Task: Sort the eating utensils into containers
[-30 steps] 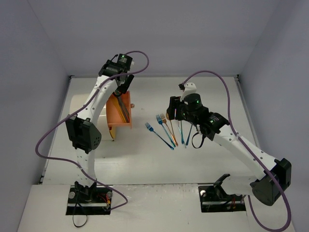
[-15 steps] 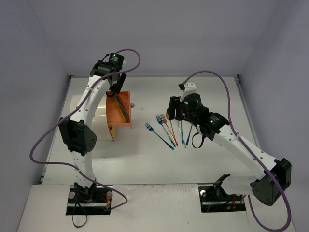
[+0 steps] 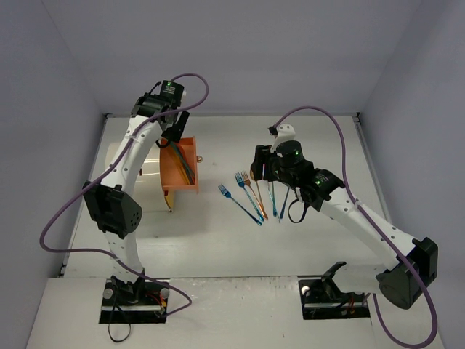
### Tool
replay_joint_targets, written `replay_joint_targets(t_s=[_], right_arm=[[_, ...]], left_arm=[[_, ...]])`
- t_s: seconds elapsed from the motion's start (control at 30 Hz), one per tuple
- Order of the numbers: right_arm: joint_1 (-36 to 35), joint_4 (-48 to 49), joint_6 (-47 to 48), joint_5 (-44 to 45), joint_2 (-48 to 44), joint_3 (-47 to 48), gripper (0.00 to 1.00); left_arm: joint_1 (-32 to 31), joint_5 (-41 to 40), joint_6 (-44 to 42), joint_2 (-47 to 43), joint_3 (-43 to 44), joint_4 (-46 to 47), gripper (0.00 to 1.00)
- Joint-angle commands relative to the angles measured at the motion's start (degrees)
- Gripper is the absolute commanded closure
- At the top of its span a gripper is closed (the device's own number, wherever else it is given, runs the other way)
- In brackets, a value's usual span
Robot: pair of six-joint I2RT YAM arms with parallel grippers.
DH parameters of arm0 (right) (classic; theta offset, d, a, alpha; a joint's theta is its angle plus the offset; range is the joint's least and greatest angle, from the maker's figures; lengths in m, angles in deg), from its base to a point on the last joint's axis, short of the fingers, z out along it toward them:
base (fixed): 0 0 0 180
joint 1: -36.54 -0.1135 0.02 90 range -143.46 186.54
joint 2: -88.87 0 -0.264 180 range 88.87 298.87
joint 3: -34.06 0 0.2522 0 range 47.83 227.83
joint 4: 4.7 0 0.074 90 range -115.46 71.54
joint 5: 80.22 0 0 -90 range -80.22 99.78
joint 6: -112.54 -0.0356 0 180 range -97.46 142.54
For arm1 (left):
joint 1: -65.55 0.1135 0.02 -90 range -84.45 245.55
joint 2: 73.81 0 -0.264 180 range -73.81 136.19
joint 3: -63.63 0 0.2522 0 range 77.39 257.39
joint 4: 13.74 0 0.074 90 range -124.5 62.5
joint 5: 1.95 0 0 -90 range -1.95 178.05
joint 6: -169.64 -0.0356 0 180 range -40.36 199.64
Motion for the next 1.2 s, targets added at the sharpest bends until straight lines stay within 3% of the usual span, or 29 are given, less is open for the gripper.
replay_joint_targets(t_s=[0.0, 0.2, 0.53, 1.17], right_arm=[[0.43, 3.42, 0.23, -0.28, -0.3, 1.96, 0.44], [0.37, 3.42, -0.08, -0.37, -0.91, 1.32, 0.44], [0.43, 3.42, -0.25, -0.12, -1.35, 0.65, 0.44], [0.43, 3.59, -0.43, -0.19, -1.08, 0.65, 0.44]], left_arm=[[-0.15, 1.87, 2.08, -3.24, 3.26, 0.43, 0.07], [-0.97, 5.53, 4.31, -2.55, 4.37, 0.43, 0.07], [-1.38, 3.43, 5.87, -3.57, -3.1, 0.26, 0.07], [-1.38, 1.97, 9.19, -9.27, -9.44, 0.09, 0.07]])
